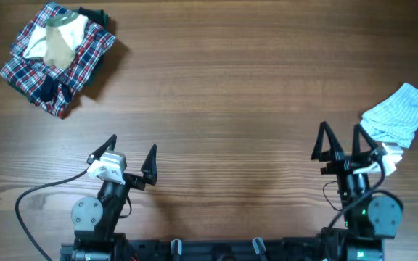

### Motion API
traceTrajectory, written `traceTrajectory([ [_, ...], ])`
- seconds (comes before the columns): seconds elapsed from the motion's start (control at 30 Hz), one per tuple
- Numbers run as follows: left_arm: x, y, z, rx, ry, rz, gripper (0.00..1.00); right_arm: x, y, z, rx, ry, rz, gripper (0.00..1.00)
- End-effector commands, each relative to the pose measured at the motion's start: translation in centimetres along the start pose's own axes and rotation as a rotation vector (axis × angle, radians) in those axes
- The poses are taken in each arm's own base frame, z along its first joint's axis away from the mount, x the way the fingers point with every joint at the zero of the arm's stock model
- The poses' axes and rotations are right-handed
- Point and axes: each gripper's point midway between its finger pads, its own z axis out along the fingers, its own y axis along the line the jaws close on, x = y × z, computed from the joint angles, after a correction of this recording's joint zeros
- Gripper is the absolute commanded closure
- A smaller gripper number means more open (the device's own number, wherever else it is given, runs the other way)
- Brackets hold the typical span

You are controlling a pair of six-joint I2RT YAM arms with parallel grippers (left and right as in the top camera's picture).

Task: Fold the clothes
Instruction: 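Move the right gripper toward the light-blue striped garment at right, then grasp the light-blue striped garment with the right gripper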

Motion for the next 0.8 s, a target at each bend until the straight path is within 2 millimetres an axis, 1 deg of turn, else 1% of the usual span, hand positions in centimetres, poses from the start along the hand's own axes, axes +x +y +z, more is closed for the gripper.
traceTrajectory([
  [0.0, 0.2, 0.3, 0.0, -0.013, -0.001, -0.013, 0.0, -2.6, -1.3, 1.4, 0.139, 0.007, -0.131, 0.0],
  [0.1, 0.2, 0.3, 0.0, -0.013, -0.001, -0.013, 0.0, -2.5, -2.9, 3.6, 0.241, 0.113, -0.138, 0.0],
  [0.17, 0.2, 0.3, 0.0, -0.013, -0.001, -0.013, 0.0, -1.7, -4.1, 5.9, 0.296, 0.24, -0.15, 0.0],
  [0.27, 0.2, 0.3, 0.0, -0.013, -0.001, -0.013, 0.0, -1.1, -5.9, 8.4, 0.38, 0.386, -0.131, 0.0],
  [0.33, 0.2, 0.3, 0.0, -0.013, -0.001, -0.013, 0.0, -1.3, -6.9, 9.7, 0.433, 0.465, -0.114, 0.0],
  [0.4, 0.2, 0.3, 0.0, -0.013, -0.001, -0.013, 0.0, -1.7, -7.2, 10.9, 0.446, 0.504, -0.112, 0.0],
  [0.43, 0.2, 0.3, 0.0, -0.013, -0.001, -0.013, 0.0, -1.8, -7.2, 11.3, 0.44, 0.514, -0.14, 0.0],
  [0.47, 0.2, 0.3, 0.0, -0.013, -0.001, -0.013, 0.0, -2.0, -7.4, 11.6, 0.436, 0.514, -0.188, 0.0],
  [0.53, 0.2, 0.3, 0.0, -0.013, -0.001, -0.014, 0.0, -2.8, -9.4, 11.4, 0.546, 0.482, -0.221, 0.0],
  [0.57, 0.2, 0.3, 0.0, -0.013, -0.001, -0.013, 0.0, -3.2, -11.3, 10.8, 0.647, 0.47, -0.238, 0.0],
  [0.6, 0.2, 0.3, 0.0, -0.013, -0.001, -0.013, 0.0, -2.9, -13.0, 10.5, 0.714, 0.482, -0.246, 0.0],
  [0.63, 0.2, 0.3, 0.0, -0.013, -0.001, -0.013, 0.0, -2.2, -14.3, 10.3, 0.748, 0.509, -0.24, 0.0],
  [0.67, 0.2, 0.3, 0.0, -0.013, -0.001, -0.013, 0.0, -1.6, -15.2, 10.2, 0.767, 0.528, -0.233, 0.0],
  [0.7, 0.2, 0.3, 0.0, -0.013, -0.001, -0.013, 0.0, -0.5, -16.9, 10.0, 0.806, 0.57, -0.223, 0.0],
  [0.77, 0.2, 0.3, 0.0, -0.013, -0.001, -0.013, 0.0, 1.1, -20.0, 9.4, 0.878, 0.622, -0.203, 0.0],
])
